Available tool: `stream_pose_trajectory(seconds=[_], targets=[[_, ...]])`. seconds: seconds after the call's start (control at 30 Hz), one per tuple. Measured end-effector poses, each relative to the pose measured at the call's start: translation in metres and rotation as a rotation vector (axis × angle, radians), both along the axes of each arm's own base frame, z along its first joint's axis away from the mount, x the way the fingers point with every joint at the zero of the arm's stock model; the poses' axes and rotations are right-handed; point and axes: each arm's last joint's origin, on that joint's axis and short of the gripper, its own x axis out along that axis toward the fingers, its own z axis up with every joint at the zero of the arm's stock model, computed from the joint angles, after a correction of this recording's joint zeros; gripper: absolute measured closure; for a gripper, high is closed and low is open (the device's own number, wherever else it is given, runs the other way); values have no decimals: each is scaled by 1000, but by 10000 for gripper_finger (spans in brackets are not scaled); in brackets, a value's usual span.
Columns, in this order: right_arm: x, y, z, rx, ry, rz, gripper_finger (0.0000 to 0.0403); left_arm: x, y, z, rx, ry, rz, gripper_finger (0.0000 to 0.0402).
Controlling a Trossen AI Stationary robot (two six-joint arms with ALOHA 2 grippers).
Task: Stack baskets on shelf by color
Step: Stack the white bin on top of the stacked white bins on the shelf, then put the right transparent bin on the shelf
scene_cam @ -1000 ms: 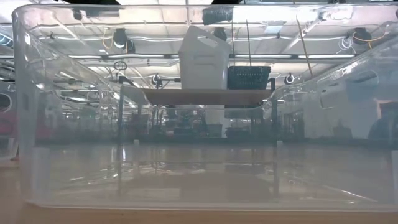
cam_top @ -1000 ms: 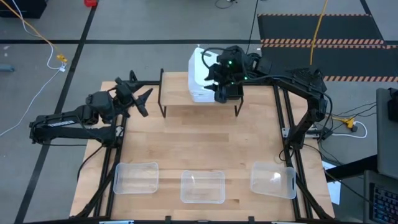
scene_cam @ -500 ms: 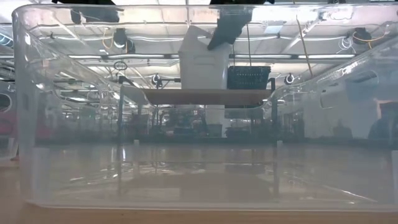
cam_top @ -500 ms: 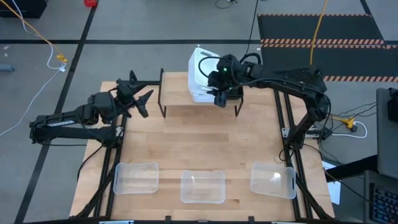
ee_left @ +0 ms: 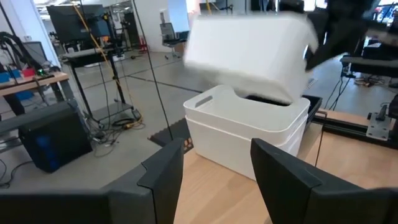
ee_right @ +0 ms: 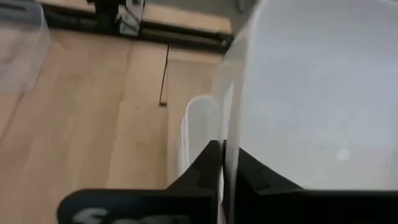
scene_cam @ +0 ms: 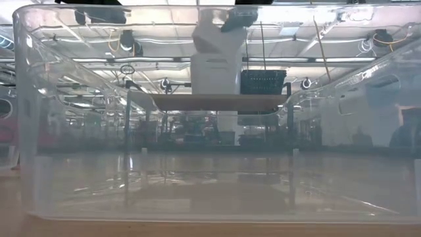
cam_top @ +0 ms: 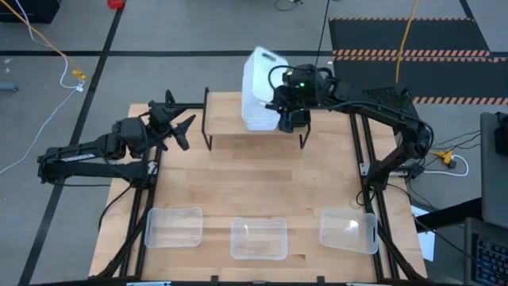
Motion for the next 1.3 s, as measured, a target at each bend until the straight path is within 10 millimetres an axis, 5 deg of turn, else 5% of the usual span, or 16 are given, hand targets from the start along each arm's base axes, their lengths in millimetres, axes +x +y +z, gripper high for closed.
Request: stream_pose_trajectory(seconds=[0.13, 0.6, 1.1, 1.3], targets=[[-10, 4, 11, -7, -26, -3, 400, 0, 0, 1, 7, -4, 0, 211], [-11, 5, -4, 88, 81, -36, 399, 0, 0, 2, -4, -31, 0, 211], [-5, 4, 5, 56, -20, -40, 261, 0, 0, 2, 2, -25, 0, 211], [9, 30, -11, 151, -43, 81, 249, 0, 0, 2, 12, -16, 0, 211]])
